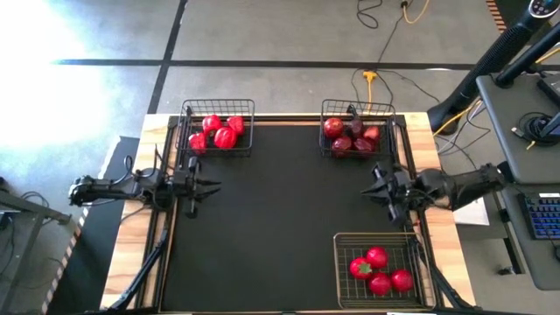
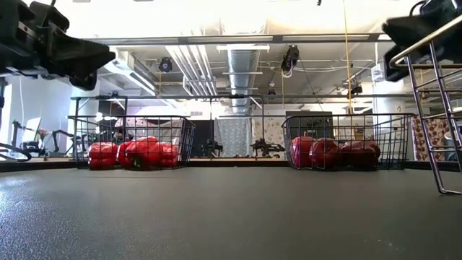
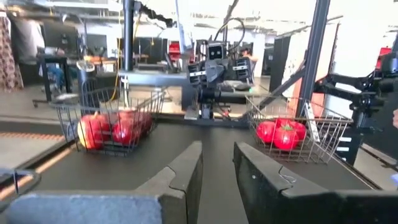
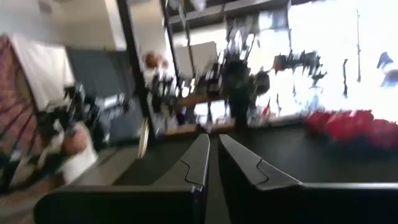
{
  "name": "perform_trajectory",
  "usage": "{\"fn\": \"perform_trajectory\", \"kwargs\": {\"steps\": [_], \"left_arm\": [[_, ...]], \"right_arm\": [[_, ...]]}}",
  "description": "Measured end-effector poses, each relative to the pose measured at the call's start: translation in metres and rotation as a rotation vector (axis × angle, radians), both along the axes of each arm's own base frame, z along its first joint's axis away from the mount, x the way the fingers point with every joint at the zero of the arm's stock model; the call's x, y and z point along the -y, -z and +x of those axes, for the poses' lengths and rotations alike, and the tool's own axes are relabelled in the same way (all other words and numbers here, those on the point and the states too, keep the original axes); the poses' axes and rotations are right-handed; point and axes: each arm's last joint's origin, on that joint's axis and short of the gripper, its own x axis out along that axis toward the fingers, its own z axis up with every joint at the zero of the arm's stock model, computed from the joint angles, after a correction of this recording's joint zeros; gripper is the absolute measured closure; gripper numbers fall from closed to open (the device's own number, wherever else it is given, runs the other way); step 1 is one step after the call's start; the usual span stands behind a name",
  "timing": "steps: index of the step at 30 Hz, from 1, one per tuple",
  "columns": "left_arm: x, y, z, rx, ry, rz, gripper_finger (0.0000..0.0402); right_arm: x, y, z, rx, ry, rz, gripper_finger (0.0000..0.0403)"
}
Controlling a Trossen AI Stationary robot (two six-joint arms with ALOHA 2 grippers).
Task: Sort produce into baskets
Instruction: Return to Home Position
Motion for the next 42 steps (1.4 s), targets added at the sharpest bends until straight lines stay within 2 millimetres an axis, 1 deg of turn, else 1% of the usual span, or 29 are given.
{"fn": "perform_trajectory", "kwargs": {"steps": [3, 6, 11, 14, 16, 18, 22, 24, 27, 32, 42], "left_arm": [[0.0, -0.002, 0.0, 0.023, 0.0, 0.006, 0.0325], [0.0, -0.001, 0.0, 0.012, 0.006, 0.007, 0.0325], [0.0, 0.0, 0.0, -0.003, 0.005, 0.013, 0.0325], [0.0, 0.003, 0.001, -0.03, 0.002, 0.023, 0.0325], [0.0, 0.002, 0.001, -0.023, -0.014, 0.014, 0.0325], [-0.001, 0.002, 0.001, -0.019, -0.046, 0.003, 0.0325], [-0.004, 0.002, 0.001, -0.022, -0.129, -0.004, 0.0325], [-0.004, 0.002, 0.001, -0.018, -0.136, -0.052, 0.0325], [-0.003, 0.004, 0.001, -0.029, -0.108, -0.099, 0.0325], [-0.003, 0.006, 0.002, -0.055, -0.103, -0.097, 0.0325], [-0.003, 0.008, 0.004, -0.086, -0.105, -0.095, 0.0325]], "right_arm": [[0.001, -0.001, 0.0, 0.022, 0.026, -0.061, 0.0376], [0.002, 0.003, 0.002, -0.02, 0.072, -0.132, 0.0376], [0.004, 0.011, 0.006, -0.12, 0.175, -0.07, 0.0376], [0.006, 0.017, 0.008, -0.18, 0.242, -0.12, 0.0376], [0.007, 0.022, 0.01, -0.236, 0.302, -0.271, 0.0376], [0.009, 0.026, 0.011, -0.283, 0.355, -0.494, 0.0376], [0.009, 0.029, 0.013, -0.326, 0.355, -0.86, 0.0376], [0.008, 0.031, 0.014, -0.341, 0.34, -0.988, 0.0376], [0.008, 0.032, 0.015, -0.358, 0.324, -1.096, 0.0376], [0.008, 0.033, 0.016, -0.37, 0.316, -1.112, 0.0376], [0.008, 0.033, 0.016, -0.375, 0.329, -0.945, 0.0376]]}}
